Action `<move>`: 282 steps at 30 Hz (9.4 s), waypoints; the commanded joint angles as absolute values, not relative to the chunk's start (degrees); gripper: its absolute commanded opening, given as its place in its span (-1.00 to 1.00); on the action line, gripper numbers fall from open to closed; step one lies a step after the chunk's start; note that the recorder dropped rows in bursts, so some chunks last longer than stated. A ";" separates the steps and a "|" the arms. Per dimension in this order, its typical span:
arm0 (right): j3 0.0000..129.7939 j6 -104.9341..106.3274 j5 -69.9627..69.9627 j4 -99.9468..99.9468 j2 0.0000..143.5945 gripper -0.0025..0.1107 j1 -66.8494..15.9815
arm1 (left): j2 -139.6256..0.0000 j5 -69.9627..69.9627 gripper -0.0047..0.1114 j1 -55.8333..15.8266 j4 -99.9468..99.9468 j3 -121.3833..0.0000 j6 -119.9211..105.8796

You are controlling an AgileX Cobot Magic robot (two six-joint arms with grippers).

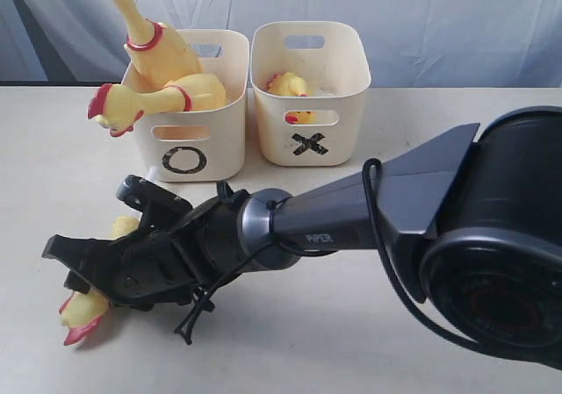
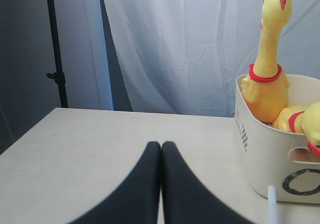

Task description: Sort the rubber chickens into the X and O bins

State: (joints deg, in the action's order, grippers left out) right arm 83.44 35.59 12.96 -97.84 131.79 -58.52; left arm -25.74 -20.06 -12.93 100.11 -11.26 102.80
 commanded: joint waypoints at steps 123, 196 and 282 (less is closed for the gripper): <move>83.09 -43.95 27.97 50.20 104.26 -0.97 -37.57 | -25.42 -20.75 -0.92 -13.22 99.95 -11.12 102.84; 88.12 -45.13 30.08 61.34 106.58 -0.97 -28.00 | -25.42 -20.85 -0.92 -13.22 99.95 -11.12 102.84; 22.03 -44.60 21.12 29.29 0.00 -0.97 -16.67 | 0.00 -17.67 -0.92 1.58 99.95 -11.12 102.84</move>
State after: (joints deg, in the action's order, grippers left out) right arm 22.40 -44.94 20.77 29.13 0.24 -16.94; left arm -0.34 -17.38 1.29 100.11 -11.26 102.80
